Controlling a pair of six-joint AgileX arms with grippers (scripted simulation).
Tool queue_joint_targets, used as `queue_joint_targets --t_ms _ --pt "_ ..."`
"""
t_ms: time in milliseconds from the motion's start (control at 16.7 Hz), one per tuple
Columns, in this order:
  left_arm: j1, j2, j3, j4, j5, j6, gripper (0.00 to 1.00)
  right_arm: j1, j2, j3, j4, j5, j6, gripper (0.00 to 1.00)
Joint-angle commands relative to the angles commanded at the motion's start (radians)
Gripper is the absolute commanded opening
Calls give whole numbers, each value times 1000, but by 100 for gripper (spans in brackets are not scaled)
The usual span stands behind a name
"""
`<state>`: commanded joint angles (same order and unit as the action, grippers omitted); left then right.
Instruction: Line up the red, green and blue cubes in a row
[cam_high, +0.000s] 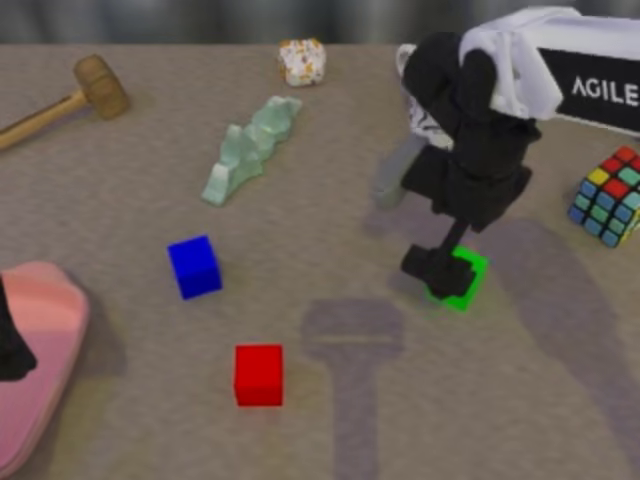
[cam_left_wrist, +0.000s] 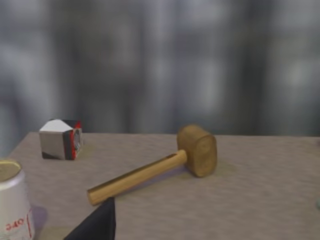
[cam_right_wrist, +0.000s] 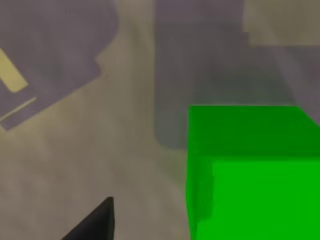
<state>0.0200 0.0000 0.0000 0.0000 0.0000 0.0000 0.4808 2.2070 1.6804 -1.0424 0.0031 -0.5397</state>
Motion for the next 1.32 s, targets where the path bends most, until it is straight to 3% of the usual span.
queue_joint_targets --t_ms 240,480,1260,1320 --pt "0 0 0 0 0 0 100 2 51 -86 139 0 2 100" --pt "0 0 0 0 0 0 100 2 57 -94 150 1 3 100" --pt "0 0 0 0 0 0 100 2 57 -94 150 1 3 2" --pt "0 0 0 0 0 0 100 2 57 -94 150 1 3 0"
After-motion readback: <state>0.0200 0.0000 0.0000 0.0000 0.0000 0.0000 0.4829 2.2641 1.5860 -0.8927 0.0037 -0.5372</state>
